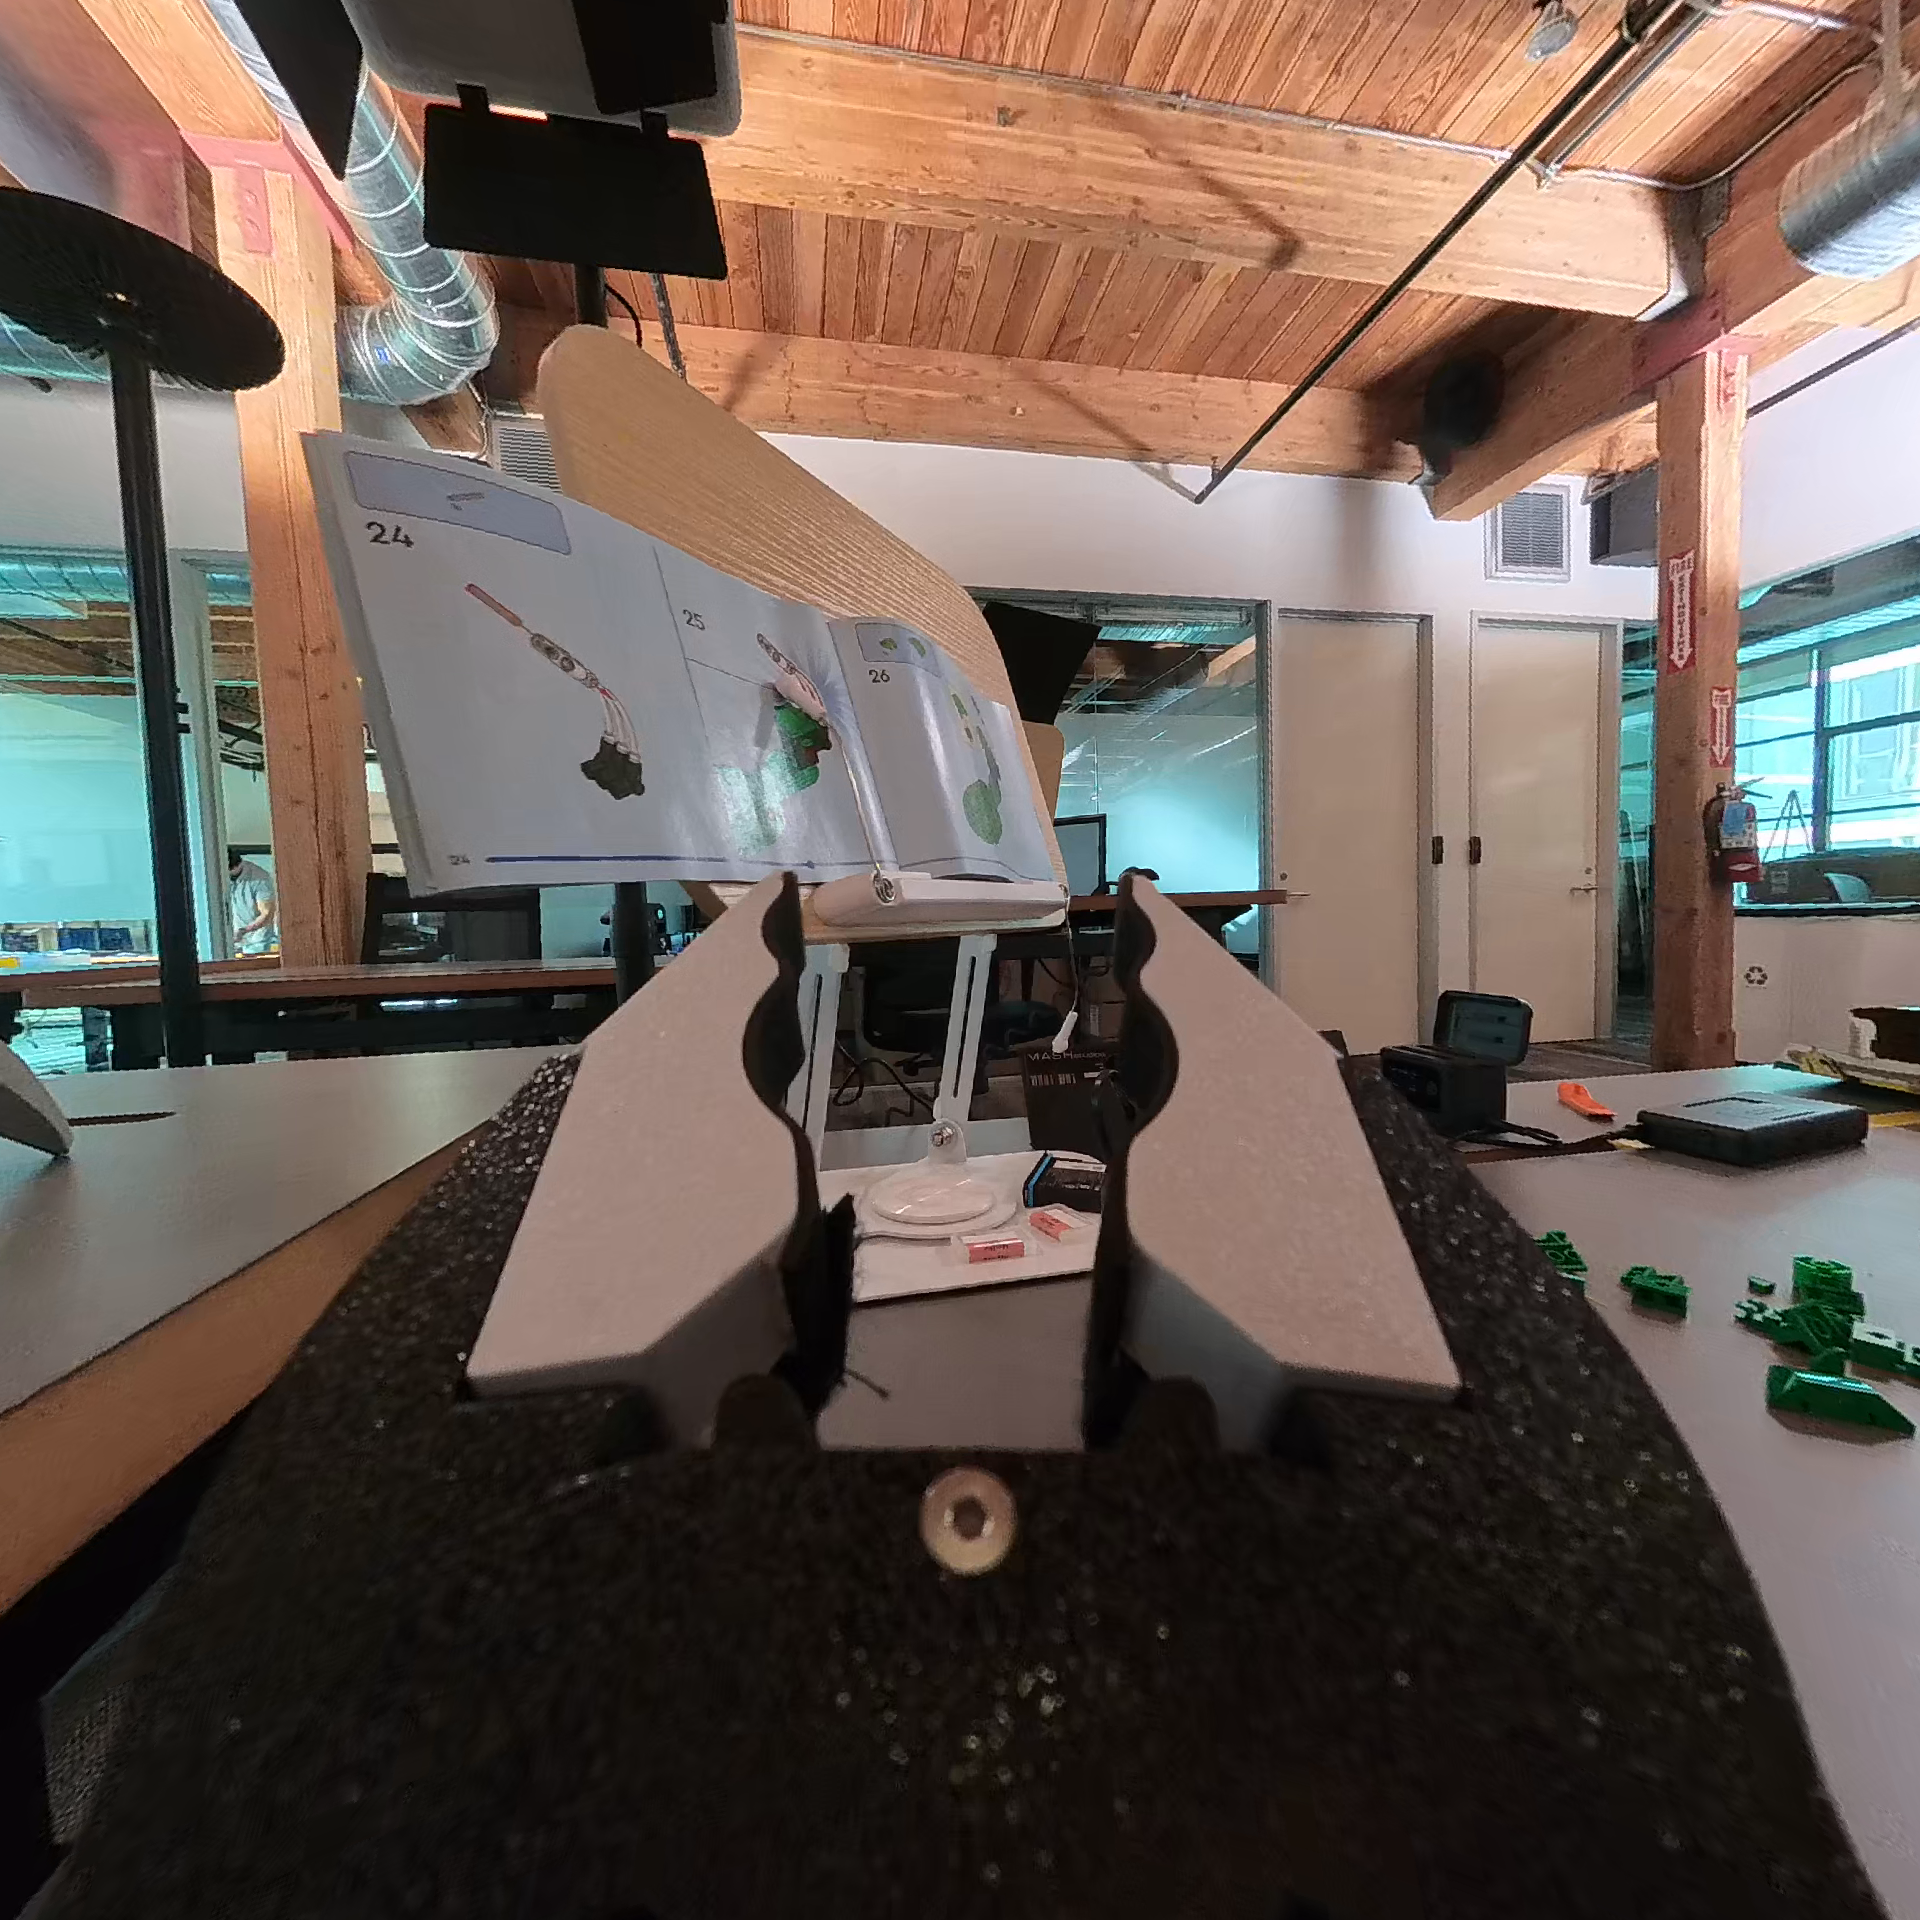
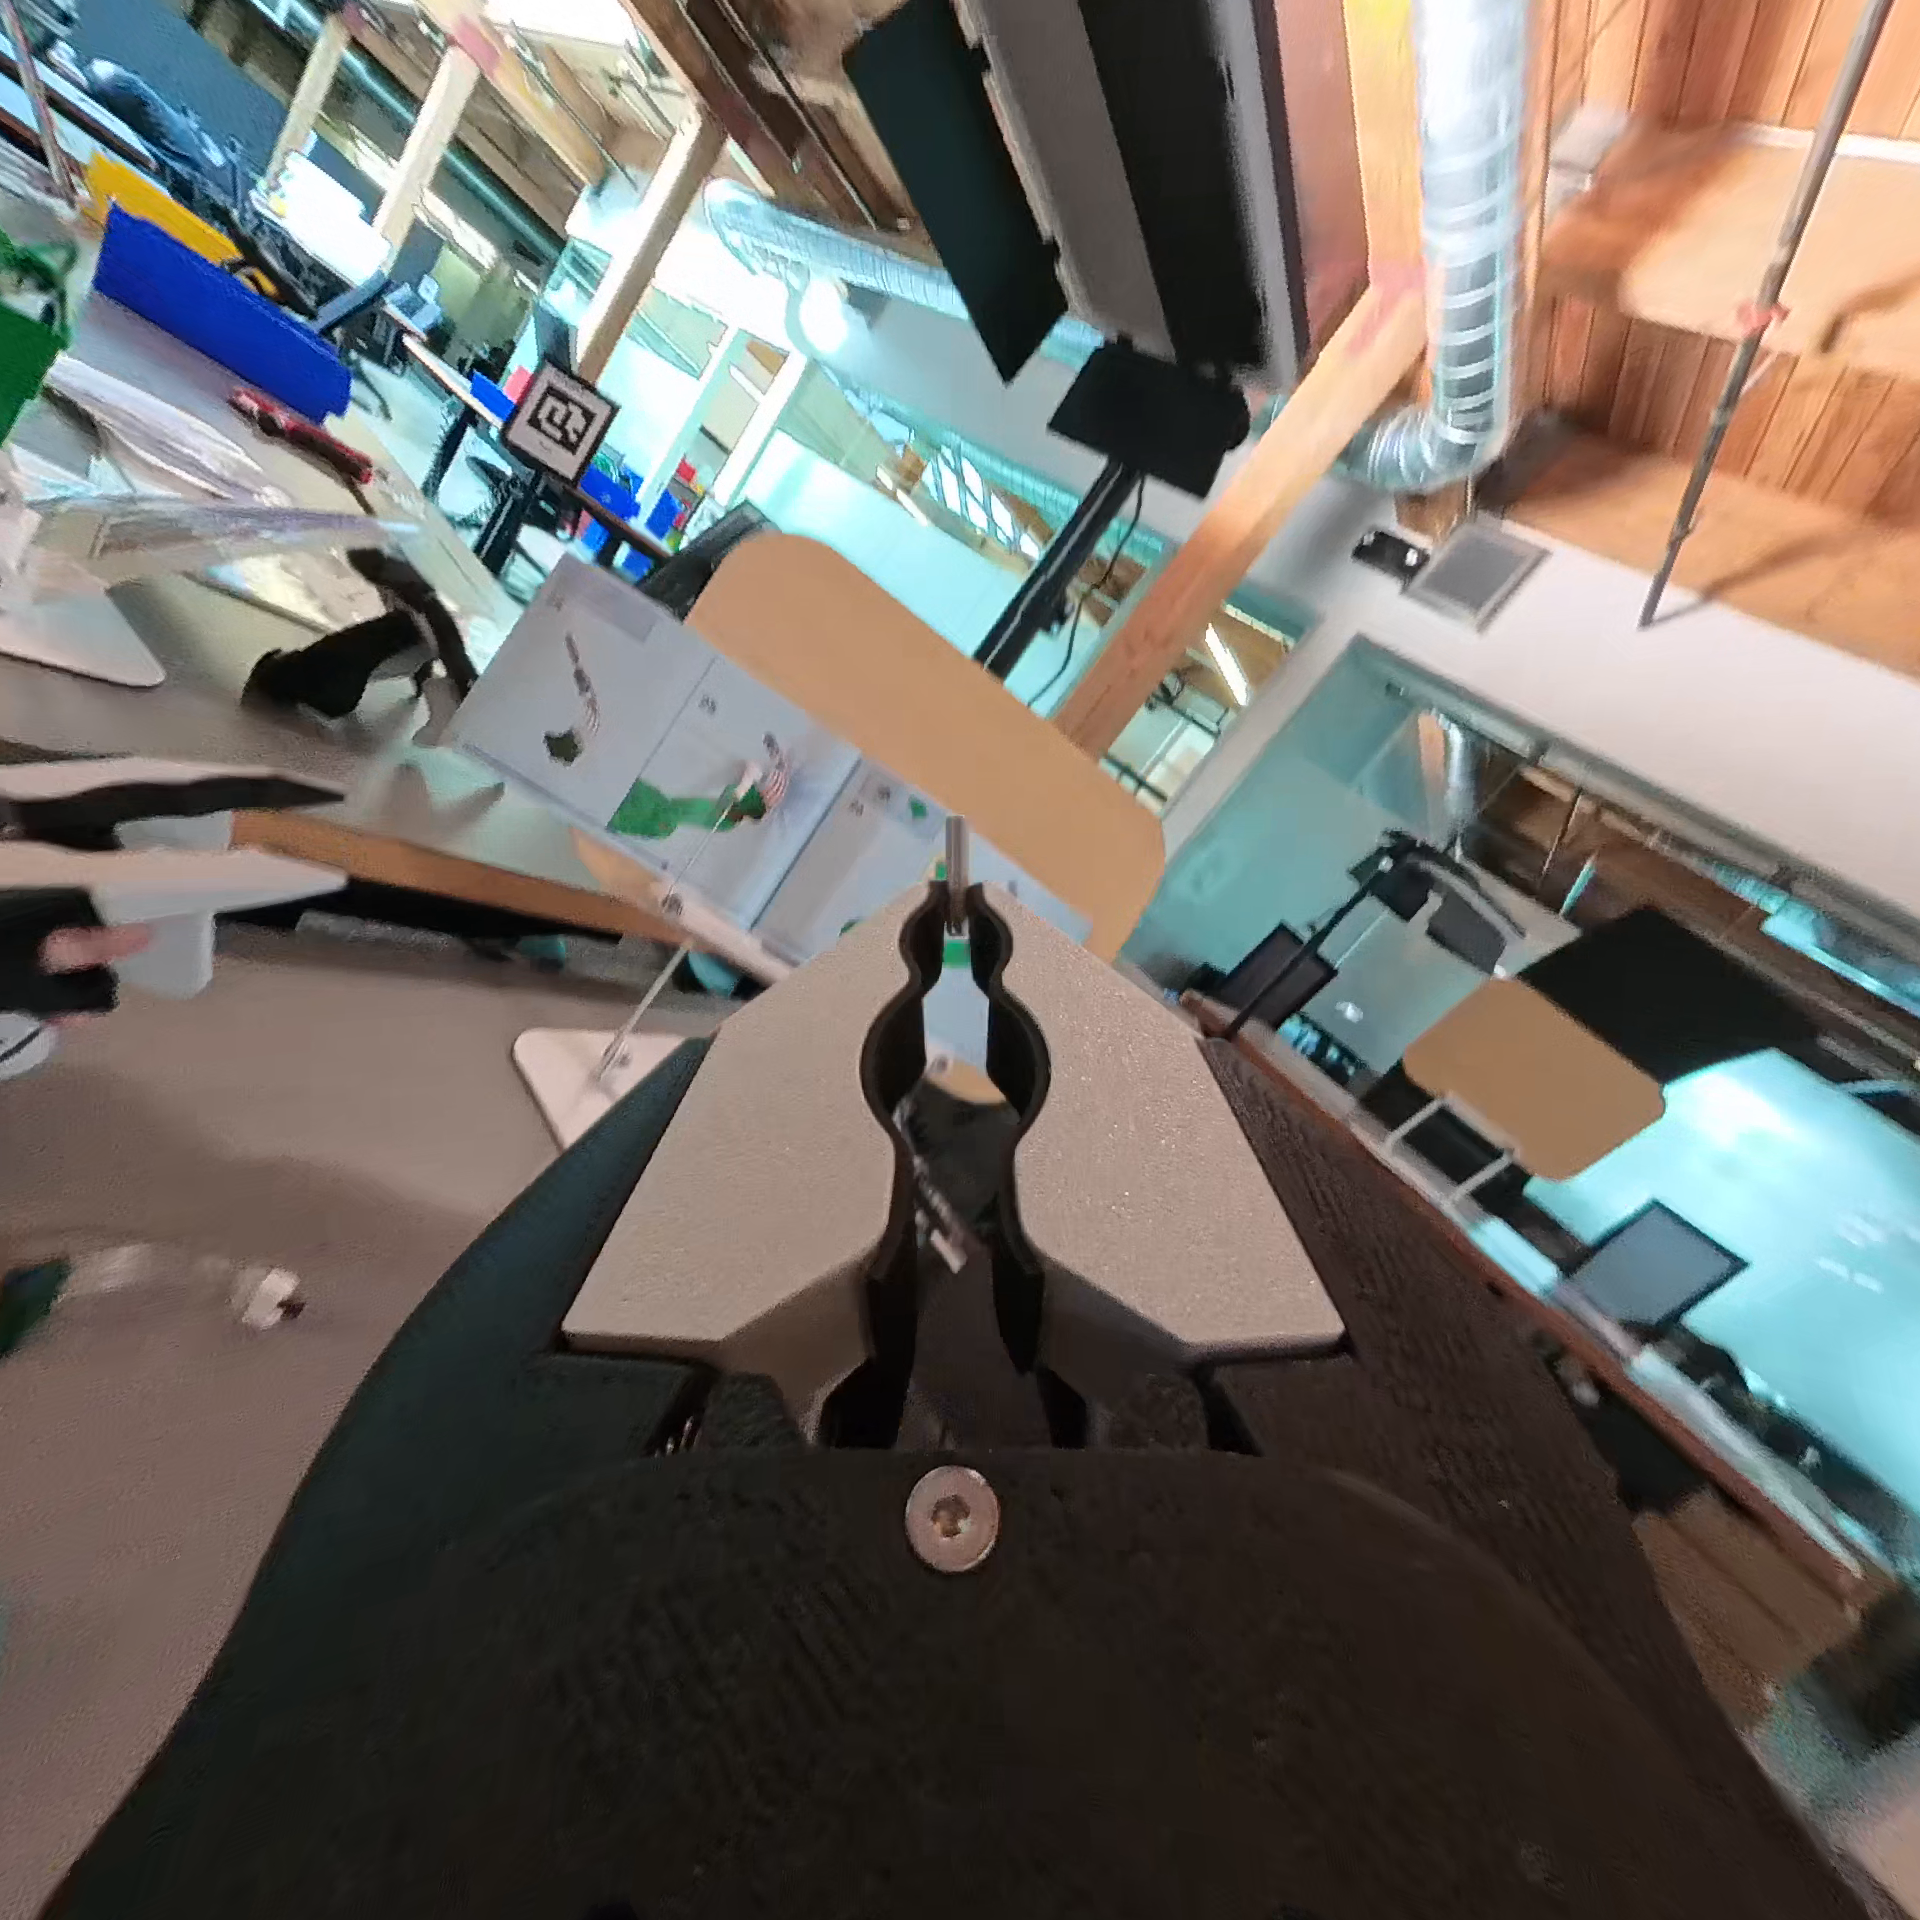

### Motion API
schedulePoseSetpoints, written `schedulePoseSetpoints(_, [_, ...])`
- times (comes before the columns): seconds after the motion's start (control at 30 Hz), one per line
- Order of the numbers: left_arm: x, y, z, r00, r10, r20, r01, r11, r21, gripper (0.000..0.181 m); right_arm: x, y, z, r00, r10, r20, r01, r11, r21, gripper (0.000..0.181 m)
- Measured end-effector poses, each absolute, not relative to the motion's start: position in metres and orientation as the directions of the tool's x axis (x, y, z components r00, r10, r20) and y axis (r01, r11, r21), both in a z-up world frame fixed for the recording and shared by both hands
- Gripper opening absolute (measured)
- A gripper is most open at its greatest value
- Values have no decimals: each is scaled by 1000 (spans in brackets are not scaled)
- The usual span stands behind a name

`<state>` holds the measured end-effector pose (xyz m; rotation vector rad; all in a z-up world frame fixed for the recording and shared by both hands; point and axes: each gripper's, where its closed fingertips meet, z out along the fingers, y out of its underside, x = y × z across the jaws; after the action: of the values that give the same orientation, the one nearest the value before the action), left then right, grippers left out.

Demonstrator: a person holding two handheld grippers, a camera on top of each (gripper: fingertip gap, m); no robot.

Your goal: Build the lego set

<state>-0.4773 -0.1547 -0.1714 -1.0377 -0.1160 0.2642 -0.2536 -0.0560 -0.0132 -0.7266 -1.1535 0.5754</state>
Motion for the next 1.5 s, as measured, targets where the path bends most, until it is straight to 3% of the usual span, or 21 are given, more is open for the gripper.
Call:
schedulePoseSetpoints(0.17, [-481,-147,-177,962,273,-29,-156,457,-876,57,-275,-64,14,329,722,609,-137,674,-726,3])
schedulePoseSetpoints(0.37, [-474,-138,-180,973,225,-50,-148,444,-884,57,-310,-95,-7,179,729,661,-229,684,-692,3])
schedulePoseSetpoints(0.77, [-463,-132,-181,979,186,-85,-160,434,-886,55,-351,-133,-26,-86,785,613,-359,550,-754,3])
schedulePoseSetpoints(1.2, [-462,-132,-181,982,172,-73,-142,437,-888,55,-372,-132,-45,-4,679,734,-227,714,-662,3])
schedulePoseSetpoints(1.5, [-461,-132,-182,982,169,-79,-146,435,-888,55,-365,-127,-34,4,741,671,-274,646,-712,3])
